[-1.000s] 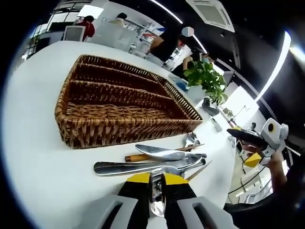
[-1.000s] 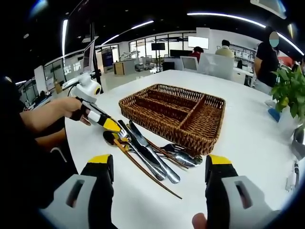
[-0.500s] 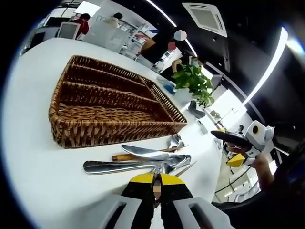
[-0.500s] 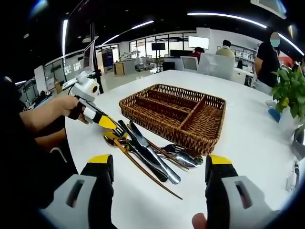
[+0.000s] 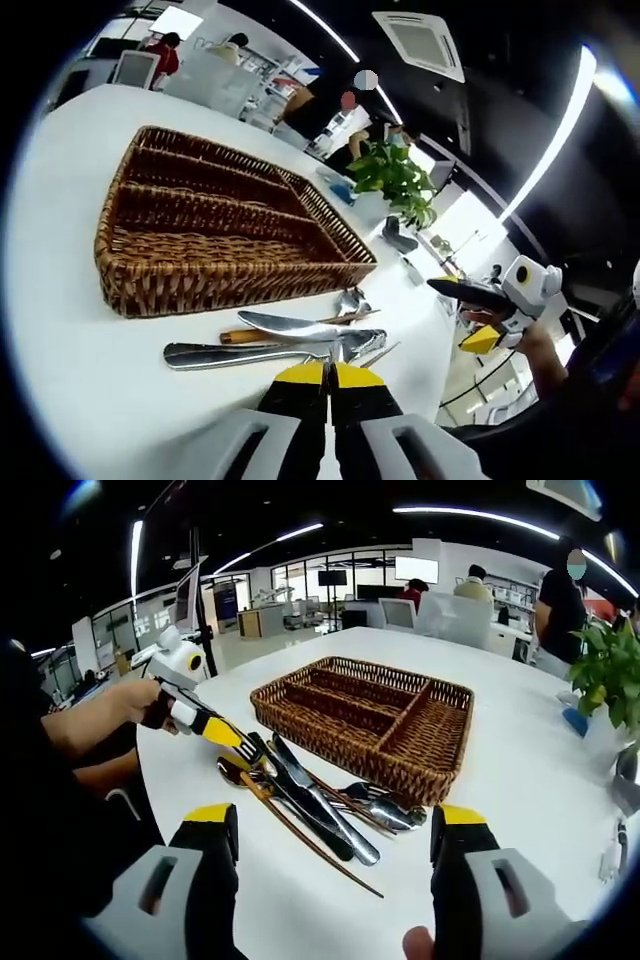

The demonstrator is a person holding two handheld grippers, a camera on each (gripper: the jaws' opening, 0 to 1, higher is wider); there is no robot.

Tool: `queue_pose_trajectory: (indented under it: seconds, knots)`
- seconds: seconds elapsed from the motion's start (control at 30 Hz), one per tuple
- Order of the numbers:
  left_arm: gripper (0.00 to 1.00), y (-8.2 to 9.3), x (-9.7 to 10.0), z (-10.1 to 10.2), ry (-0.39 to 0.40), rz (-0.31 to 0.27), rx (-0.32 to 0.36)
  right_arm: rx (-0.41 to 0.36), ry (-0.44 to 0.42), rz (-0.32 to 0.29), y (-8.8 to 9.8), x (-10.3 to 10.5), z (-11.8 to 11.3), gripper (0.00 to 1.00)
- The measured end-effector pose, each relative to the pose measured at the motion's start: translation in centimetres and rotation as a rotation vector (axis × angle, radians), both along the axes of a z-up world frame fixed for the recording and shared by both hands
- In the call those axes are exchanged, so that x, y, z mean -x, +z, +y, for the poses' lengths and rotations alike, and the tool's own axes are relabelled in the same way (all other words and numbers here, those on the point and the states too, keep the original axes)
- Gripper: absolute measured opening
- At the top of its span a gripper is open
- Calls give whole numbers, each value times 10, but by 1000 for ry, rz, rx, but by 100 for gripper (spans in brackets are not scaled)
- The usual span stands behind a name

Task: Arrange the knives, forks, and spoons in their matching storage slots by inserting each utensil handle-first until every utensil is classified and aligned in the correct compartment

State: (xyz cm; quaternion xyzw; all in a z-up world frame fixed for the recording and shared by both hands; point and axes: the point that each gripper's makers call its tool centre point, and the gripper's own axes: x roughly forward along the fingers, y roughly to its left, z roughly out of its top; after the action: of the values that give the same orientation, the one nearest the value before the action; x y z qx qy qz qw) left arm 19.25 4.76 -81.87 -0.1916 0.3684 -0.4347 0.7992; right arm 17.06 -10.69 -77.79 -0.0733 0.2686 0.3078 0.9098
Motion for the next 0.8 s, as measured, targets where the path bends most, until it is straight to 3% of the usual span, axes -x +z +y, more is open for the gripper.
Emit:
queue_pose_trajectory:
  seconds: [0.4,0.8]
  knots:
    - [0,16,1,-2,2,-6,68,-4,-1,-9,2,-1,0,81]
    - [0,43,-11,-1,21,-54,111,-25,-23,-51,17,-10,1,84]
